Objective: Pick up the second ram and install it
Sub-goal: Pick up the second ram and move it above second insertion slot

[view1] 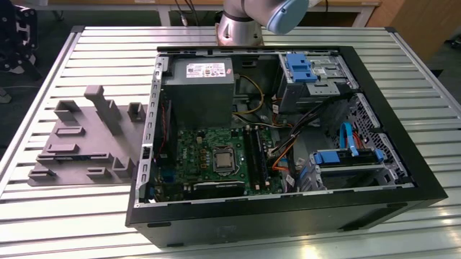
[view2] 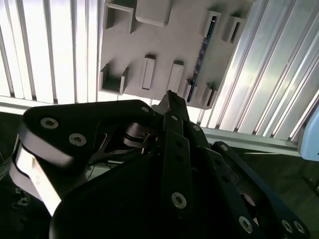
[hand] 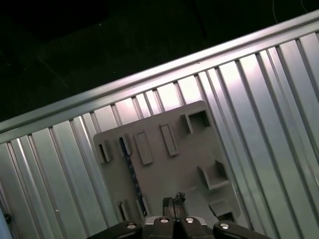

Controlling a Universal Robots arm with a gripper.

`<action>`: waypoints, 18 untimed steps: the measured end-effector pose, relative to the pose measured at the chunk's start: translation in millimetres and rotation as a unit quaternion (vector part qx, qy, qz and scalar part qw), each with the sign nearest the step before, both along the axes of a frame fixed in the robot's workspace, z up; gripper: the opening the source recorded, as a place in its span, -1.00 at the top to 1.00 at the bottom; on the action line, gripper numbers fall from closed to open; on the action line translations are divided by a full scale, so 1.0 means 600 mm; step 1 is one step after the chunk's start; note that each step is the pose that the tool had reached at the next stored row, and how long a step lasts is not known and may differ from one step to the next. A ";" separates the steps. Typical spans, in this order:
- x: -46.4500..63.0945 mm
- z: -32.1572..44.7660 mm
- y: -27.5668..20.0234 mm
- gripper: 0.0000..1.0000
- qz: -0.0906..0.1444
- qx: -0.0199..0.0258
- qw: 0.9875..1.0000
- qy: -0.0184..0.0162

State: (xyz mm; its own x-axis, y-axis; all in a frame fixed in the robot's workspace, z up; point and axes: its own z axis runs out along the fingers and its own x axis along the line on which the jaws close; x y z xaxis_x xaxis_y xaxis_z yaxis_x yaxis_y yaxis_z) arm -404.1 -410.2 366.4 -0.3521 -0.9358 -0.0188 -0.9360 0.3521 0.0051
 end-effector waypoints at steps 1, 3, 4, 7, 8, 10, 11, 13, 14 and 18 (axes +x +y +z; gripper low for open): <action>-0.001 -0.001 -0.0003 0.74 0.000 0.000 1.000 0.001; -0.002 -0.003 -0.0019 0.74 0.004 0.000 1.000 0.002; -0.002 -0.004 -0.0021 0.74 0.008 0.000 1.000 0.002; -0.002 -0.005 -0.0022 0.74 0.032 0.000 0.999 0.002; -0.002 -0.005 -0.0022 0.74 0.041 0.000 0.999 0.002; -0.003 -0.007 -0.0023 0.74 0.057 0.000 0.998 0.002; -0.003 -0.009 -0.0024 0.74 0.063 0.000 0.998 0.002; -0.005 -0.013 -0.0033 0.74 0.069 0.000 0.998 0.003; -0.007 -0.015 -0.0041 0.74 0.072 0.000 0.997 0.004; -0.009 -0.020 -0.0060 0.74 0.087 0.000 0.996 0.005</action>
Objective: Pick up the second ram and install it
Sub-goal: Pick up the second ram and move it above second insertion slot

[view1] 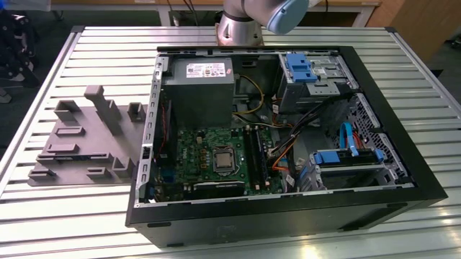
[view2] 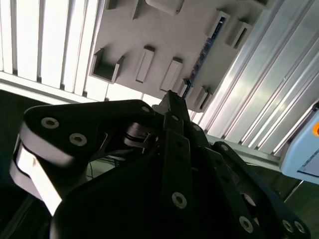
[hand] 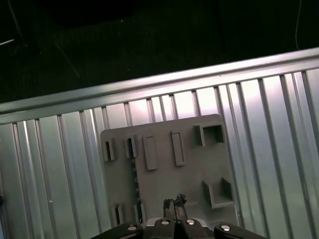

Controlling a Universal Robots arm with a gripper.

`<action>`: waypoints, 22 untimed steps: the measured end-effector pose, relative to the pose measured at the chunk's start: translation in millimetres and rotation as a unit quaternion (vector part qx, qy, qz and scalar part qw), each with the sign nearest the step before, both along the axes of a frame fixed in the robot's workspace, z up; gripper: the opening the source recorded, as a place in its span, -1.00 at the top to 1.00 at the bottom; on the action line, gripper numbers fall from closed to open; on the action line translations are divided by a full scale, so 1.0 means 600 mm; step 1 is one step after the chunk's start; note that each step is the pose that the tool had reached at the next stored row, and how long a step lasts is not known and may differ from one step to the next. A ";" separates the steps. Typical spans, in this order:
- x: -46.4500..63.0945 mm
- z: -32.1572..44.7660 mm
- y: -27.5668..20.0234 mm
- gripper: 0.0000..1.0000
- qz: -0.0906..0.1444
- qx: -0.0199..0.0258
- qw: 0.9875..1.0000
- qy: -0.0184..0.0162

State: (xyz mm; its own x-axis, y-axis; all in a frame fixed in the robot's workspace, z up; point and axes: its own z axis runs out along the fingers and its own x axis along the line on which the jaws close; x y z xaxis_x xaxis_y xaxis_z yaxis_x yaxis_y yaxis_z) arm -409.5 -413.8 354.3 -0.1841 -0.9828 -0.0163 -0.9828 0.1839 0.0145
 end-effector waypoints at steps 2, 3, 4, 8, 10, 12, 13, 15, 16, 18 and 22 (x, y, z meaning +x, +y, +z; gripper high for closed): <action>0.000 -0.002 -0.0001 0.74 0.015 0.000 1.000 0.000; -0.001 -0.003 -0.0002 0.74 0.021 0.000 1.000 0.000; -0.001 -0.004 -0.0002 0.74 0.028 0.000 1.000 0.000; -0.003 -0.009 -0.0002 0.74 0.053 0.000 0.999 0.000; -0.003 -0.012 -0.0002 0.74 0.067 0.000 0.998 0.000; -0.004 -0.014 -0.0004 0.74 0.079 0.000 0.997 0.000; -0.005 -0.016 -0.0008 0.74 0.083 0.000 0.997 0.000; -0.007 -0.019 -0.0021 0.74 0.090 0.000 0.996 0.001; -0.007 -0.022 -0.0034 0.74 0.092 0.000 0.996 0.001; -0.008 -0.024 -0.0069 0.74 0.094 0.000 0.996 0.001; -0.008 -0.024 -0.0079 0.74 0.094 0.000 0.996 0.001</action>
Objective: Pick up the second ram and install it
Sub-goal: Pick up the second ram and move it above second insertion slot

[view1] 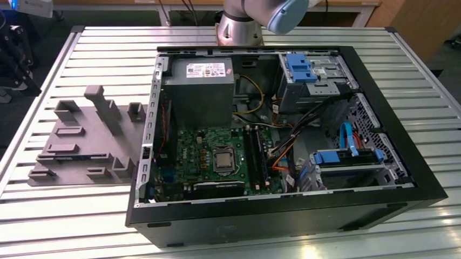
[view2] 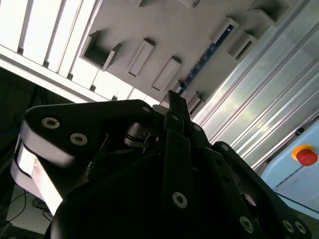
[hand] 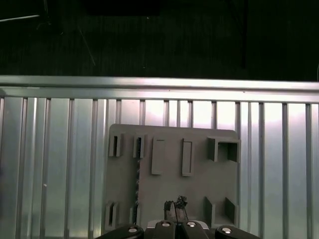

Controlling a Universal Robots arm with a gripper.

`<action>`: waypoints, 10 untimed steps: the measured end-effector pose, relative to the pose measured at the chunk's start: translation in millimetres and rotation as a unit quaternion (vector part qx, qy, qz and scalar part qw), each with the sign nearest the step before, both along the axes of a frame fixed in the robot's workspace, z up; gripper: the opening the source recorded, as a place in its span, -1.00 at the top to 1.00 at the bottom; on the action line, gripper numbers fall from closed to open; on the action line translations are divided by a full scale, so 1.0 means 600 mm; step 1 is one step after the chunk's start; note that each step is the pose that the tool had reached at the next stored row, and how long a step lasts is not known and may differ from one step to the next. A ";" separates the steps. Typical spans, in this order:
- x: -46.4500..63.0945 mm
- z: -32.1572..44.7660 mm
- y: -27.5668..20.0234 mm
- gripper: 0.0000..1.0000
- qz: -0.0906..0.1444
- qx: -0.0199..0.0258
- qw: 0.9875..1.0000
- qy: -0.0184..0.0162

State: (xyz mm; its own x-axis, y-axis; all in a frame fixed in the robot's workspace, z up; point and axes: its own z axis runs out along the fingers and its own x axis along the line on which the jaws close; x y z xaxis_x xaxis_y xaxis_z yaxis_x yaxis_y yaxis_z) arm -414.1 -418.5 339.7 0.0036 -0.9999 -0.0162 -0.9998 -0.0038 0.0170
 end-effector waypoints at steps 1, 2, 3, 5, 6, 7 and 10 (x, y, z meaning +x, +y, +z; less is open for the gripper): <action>0.000 0.000 0.0000 0.74 0.000 0.000 1.000 0.000; 0.000 0.000 -0.0001 0.74 0.000 0.000 1.000 0.000; 0.000 0.000 -0.0001 0.74 0.000 0.000 1.000 0.000; 0.000 0.000 -0.0001 0.74 0.000 0.000 1.000 0.000; 0.000 0.000 -0.0001 0.74 0.000 0.000 1.000 0.000; 0.000 0.000 -0.0001 0.72 0.000 0.000 1.000 0.000; 0.000 0.000 -0.0001 0.59 0.000 0.000 1.000 0.000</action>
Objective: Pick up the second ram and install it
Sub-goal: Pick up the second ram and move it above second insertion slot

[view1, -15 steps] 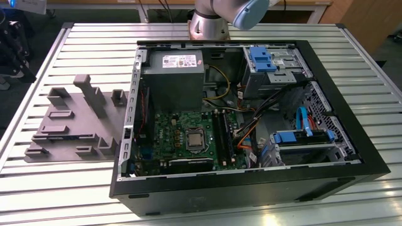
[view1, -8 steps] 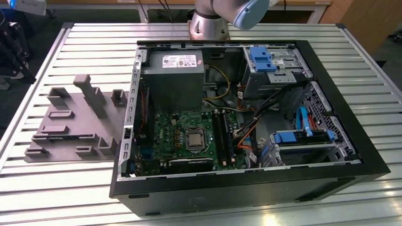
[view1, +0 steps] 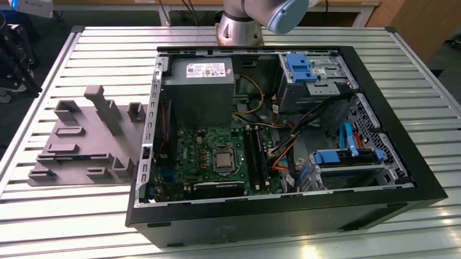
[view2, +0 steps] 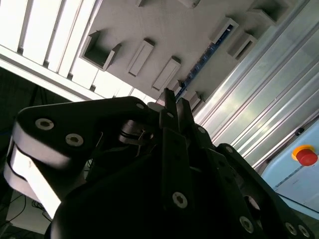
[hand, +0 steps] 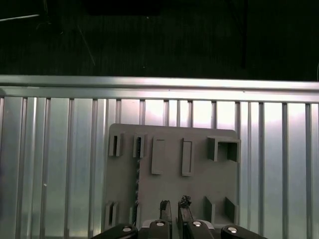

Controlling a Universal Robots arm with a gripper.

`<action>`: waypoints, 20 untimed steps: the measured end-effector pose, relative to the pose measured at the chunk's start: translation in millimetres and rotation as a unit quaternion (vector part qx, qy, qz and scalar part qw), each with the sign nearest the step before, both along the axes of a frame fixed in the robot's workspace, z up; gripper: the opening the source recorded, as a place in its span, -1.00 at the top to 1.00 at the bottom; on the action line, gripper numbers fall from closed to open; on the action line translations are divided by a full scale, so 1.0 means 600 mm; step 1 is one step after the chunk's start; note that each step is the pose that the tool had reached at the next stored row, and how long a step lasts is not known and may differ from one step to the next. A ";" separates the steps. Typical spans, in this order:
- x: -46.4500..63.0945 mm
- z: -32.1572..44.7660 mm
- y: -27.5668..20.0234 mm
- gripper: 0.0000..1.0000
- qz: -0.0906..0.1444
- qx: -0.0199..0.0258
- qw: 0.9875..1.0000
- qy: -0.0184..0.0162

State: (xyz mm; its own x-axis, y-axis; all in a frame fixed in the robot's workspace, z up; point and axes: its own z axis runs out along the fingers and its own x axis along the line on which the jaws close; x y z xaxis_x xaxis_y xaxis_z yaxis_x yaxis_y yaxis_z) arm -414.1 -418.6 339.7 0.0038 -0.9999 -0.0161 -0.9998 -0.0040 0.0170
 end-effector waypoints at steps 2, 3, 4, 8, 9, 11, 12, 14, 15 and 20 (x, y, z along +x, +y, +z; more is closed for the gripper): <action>0.000 0.000 0.0000 0.59 0.000 0.000 1.000 0.000; 0.000 0.000 0.0000 0.59 0.000 0.000 1.000 0.000; 0.000 0.000 0.0000 0.56 0.000 0.000 1.000 0.000; 0.000 0.000 0.0000 0.44 0.000 0.000 1.000 0.000; 0.000 0.000 0.0000 0.44 0.000 0.000 1.000 0.000; 0.000 0.000 0.0000 0.44 0.000 0.000 1.000 0.000; 0.000 0.000 0.0000 0.44 0.000 0.000 1.000 0.000; 0.000 -0.001 -0.0002 0.29 -0.003 0.000 1.000 0.000; 0.000 -0.002 -0.0007 0.29 -0.005 0.000 1.000 0.000; 0.000 -0.007 -0.0052 0.29 -0.018 0.000 1.000 0.000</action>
State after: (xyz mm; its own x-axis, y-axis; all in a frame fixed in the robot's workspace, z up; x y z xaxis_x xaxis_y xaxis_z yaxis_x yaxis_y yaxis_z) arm -414.1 -421.7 335.2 -0.0315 -0.9994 -0.0161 -0.9994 0.0312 0.0169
